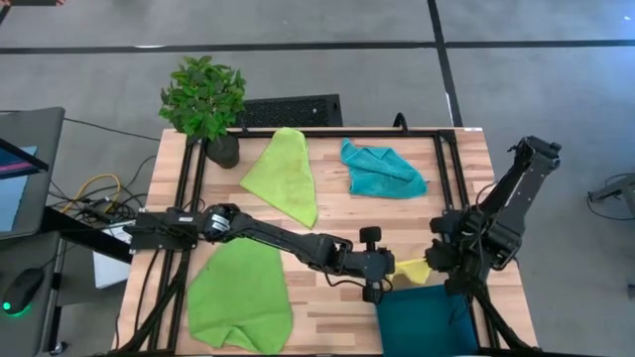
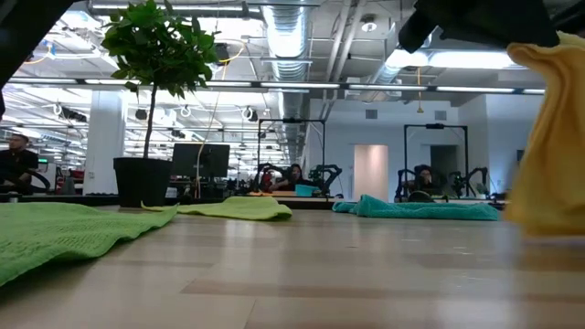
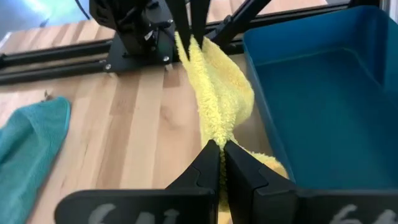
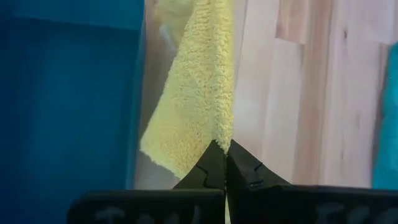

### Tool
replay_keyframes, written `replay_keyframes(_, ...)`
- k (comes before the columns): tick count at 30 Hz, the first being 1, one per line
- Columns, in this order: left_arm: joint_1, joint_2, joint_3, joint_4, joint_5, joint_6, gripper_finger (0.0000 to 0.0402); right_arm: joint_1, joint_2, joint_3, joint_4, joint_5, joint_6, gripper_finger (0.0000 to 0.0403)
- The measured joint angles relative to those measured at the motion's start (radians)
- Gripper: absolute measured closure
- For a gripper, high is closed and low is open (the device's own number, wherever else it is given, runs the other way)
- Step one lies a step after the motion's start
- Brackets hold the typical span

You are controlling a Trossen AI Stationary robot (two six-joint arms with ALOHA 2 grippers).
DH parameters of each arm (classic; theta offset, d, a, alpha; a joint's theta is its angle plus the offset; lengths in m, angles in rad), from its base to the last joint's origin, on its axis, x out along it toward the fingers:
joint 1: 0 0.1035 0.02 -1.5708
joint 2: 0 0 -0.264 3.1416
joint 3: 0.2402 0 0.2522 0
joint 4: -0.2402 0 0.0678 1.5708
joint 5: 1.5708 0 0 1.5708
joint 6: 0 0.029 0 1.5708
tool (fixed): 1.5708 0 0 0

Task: Fold microfiber towels
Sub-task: Put the folded yellow towel into the bin

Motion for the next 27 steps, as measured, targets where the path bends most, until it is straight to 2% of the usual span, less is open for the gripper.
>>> replay_keyframes(15,-0.032,0.048,0.005,0.060,0.021,-0.012,0.0401,0.068,0.000,-0.029,0.087,-0.053,0.089,0.0392)
replay_keyframes(20,-0.033,0.047,0.027,0.056,0.090,-0.007,0.0401,0.107,0.000,-0.028,0.137,-0.065,0.138,0.0392)
replay_keyframes(27,-0.050,0.049,0.027,0.071,0.120,-0.015,0.0401,0.164,0.000,-0.029,0.217,-0.067,0.174,0.0392)
